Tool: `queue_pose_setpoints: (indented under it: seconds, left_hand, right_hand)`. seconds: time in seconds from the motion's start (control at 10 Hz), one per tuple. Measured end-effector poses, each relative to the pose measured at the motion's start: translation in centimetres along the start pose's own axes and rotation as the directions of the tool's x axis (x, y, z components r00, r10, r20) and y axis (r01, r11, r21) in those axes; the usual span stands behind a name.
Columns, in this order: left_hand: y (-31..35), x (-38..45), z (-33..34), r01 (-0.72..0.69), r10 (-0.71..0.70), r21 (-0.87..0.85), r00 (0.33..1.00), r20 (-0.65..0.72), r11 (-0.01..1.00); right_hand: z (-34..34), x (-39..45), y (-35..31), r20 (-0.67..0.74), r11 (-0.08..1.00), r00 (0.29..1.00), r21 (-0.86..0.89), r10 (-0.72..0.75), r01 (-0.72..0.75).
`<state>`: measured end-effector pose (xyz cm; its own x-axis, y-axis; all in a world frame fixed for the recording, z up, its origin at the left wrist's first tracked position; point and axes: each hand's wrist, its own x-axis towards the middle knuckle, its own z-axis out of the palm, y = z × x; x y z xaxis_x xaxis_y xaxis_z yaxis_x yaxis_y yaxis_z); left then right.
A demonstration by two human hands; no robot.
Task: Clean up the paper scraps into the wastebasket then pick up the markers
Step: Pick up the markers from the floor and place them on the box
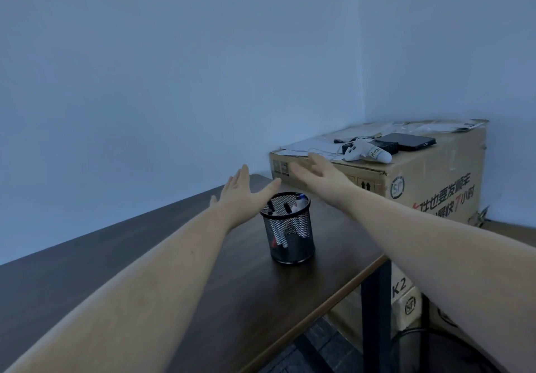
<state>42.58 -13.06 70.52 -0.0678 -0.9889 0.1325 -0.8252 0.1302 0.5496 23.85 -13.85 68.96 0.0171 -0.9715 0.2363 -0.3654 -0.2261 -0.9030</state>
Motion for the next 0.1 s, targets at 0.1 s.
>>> queue_pose_setpoints:
  seconds: [0.1]
  left_hand:
    - [-3.03, -0.50, -0.32, 0.065, -0.063, 0.205, 0.998, -0.018, 0.977]
  right_hand:
    - [-1.55, -0.54, 3.42, 0.023, 0.875, 0.996, -0.480, 0.089, -0.067]
